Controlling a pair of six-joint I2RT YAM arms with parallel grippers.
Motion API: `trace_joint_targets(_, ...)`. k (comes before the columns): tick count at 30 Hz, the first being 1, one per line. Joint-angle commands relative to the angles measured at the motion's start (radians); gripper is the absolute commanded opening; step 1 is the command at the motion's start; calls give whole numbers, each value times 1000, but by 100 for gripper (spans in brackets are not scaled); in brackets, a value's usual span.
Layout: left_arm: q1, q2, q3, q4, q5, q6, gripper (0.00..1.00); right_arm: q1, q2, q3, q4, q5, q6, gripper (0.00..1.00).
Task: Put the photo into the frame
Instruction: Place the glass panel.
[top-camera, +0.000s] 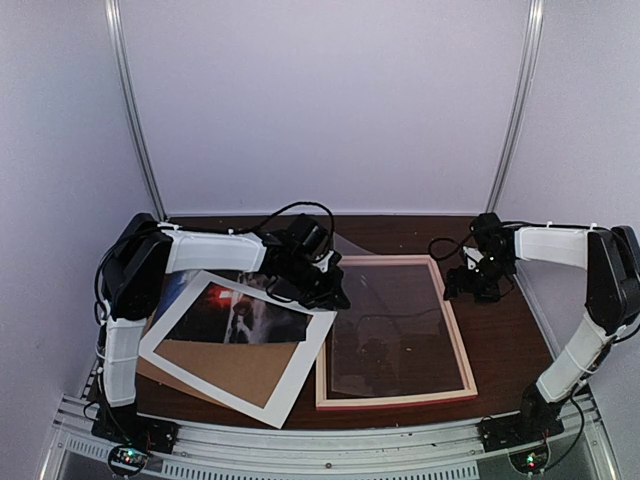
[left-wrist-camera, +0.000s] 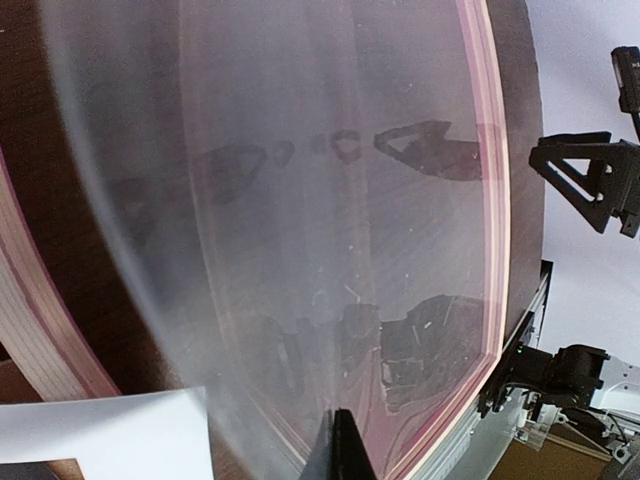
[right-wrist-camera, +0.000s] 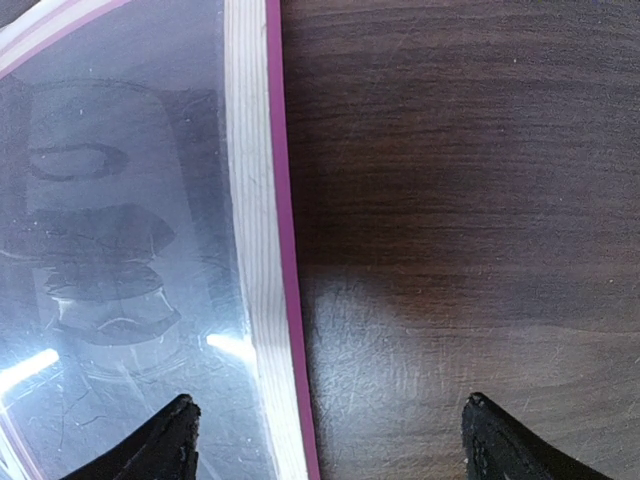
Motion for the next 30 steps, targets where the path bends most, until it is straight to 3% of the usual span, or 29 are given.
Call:
trace_joint_targets(1,0,-21,-19,-6,23,5,0,5,11,17,2,8,-3,90)
trace_joint_targets(30,-1,-13,-24,0,56,-10,0,14,-1,18,12,-4,-2,90)
